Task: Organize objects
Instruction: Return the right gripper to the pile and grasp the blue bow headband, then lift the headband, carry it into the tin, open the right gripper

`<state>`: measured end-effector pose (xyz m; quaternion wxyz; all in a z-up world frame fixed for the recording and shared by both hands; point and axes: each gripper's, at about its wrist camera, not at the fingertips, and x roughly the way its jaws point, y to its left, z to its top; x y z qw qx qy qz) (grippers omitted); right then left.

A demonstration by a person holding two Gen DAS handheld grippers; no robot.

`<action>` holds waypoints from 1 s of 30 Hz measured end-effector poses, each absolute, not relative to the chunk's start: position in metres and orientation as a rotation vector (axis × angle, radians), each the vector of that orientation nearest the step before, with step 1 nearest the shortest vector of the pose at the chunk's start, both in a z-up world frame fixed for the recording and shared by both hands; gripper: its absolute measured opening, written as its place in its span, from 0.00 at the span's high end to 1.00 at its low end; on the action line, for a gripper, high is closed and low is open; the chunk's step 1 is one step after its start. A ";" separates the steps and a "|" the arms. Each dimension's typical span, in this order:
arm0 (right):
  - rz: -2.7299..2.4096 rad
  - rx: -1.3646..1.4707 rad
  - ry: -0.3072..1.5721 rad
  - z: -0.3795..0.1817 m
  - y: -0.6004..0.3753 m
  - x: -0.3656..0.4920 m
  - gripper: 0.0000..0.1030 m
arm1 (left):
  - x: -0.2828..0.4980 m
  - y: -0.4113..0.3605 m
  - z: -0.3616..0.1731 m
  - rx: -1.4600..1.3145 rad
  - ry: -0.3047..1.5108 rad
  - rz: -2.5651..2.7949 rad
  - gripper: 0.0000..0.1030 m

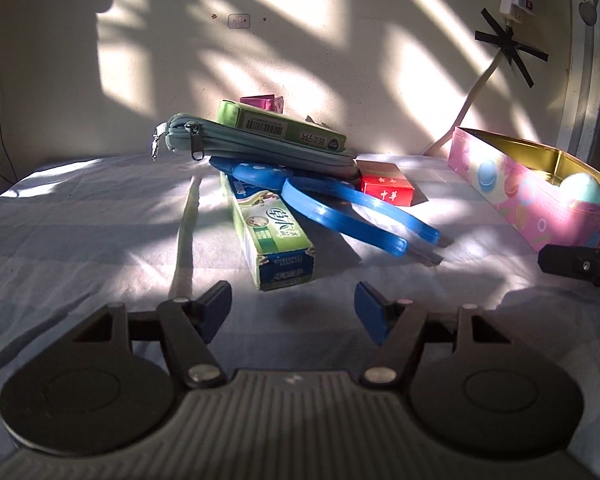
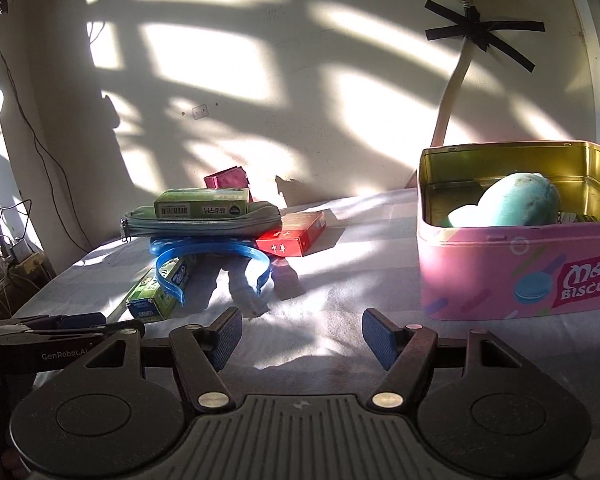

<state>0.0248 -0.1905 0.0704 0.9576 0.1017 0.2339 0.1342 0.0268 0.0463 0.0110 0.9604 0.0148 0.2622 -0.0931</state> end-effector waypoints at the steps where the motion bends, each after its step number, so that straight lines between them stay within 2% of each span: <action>1: 0.287 0.198 0.481 0.072 -0.184 0.031 0.40 | 0.028 0.053 0.010 0.018 0.530 -0.167 0.32; 7: 0.367 0.127 0.473 0.082 -0.148 0.072 0.44 | 0.031 0.079 0.005 -0.104 0.513 -0.122 0.32; 10: 0.329 0.064 0.486 0.078 -0.136 0.100 0.50 | 0.028 0.078 0.005 -0.110 0.486 -0.132 0.32; 12: 0.294 0.043 0.531 0.068 -0.134 0.126 0.60 | 0.025 0.074 0.006 -0.093 0.462 -0.139 0.32; 16: 0.282 0.052 0.602 0.052 -0.133 0.155 0.72 | 0.022 0.069 0.006 -0.053 0.435 -0.154 0.32; 18: 0.304 0.028 0.622 0.053 -0.127 0.155 0.97 | 0.022 0.069 0.006 -0.052 0.433 -0.157 0.32; 24: 0.285 -0.049 0.607 0.056 -0.116 0.120 0.98 | 0.026 0.078 0.005 -0.105 0.445 -0.156 0.32; 30: 0.282 -0.017 0.604 0.060 -0.145 0.062 1.00 | 0.026 0.083 0.005 -0.144 0.450 -0.155 0.32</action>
